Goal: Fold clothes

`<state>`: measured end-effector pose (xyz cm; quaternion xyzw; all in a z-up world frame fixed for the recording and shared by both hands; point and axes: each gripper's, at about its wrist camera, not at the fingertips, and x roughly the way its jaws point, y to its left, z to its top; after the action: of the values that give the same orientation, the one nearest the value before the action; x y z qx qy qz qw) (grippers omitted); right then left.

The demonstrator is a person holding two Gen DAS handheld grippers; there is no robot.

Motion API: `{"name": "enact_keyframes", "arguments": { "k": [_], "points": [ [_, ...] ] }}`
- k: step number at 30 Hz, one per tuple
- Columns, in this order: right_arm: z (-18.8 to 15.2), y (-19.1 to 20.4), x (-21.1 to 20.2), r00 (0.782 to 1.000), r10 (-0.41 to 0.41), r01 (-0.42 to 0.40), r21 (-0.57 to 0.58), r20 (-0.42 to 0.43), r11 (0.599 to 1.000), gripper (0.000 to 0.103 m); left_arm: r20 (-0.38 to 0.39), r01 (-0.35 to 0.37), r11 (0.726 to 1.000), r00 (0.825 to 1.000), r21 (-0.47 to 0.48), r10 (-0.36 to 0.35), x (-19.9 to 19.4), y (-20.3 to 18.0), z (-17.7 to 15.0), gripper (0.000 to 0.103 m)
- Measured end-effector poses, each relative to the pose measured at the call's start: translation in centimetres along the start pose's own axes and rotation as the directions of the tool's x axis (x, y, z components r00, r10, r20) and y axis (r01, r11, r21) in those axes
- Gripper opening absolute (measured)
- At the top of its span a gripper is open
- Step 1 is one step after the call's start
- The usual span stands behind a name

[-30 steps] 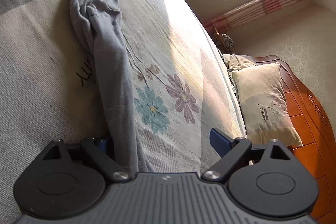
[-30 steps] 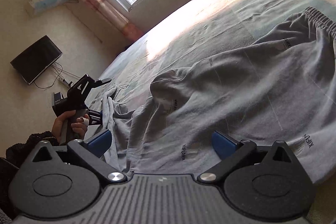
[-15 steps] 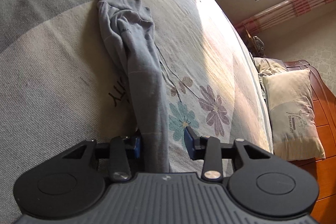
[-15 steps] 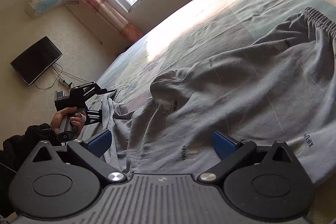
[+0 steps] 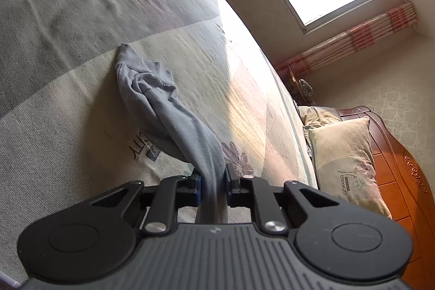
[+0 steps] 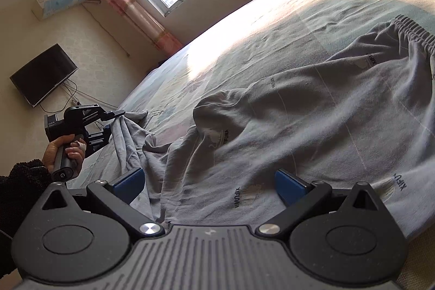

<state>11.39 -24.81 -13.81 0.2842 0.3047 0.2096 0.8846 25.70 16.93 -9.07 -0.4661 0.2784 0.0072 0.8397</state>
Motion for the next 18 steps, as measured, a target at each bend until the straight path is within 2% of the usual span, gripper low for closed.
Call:
{"name": "enact_keyframes", "arguments": {
  "k": [6,13,18],
  "points": [
    [-0.1,0.1,0.0,1.000,-0.006,0.006,-0.007,0.002,1.000,0.103,0.045,0.052,0.998,0.998,-0.017,-0.052,-2.8,0.2,-0.1,0.012],
    [-0.2,0.3,0.0,1.000,-0.017,0.017,-0.022,0.003,1.000,0.103,0.119,0.096,0.995,0.988,0.011,-0.096,-8.8,-0.1,-1.2,0.012],
    [-0.2,0.3,0.0,1.000,-0.018,0.018,-0.024,0.003,1.000,0.103,0.166,0.087,0.996,0.982,0.035,-0.092,-12.7,0.0,-2.8,0.012]
  ]
}}
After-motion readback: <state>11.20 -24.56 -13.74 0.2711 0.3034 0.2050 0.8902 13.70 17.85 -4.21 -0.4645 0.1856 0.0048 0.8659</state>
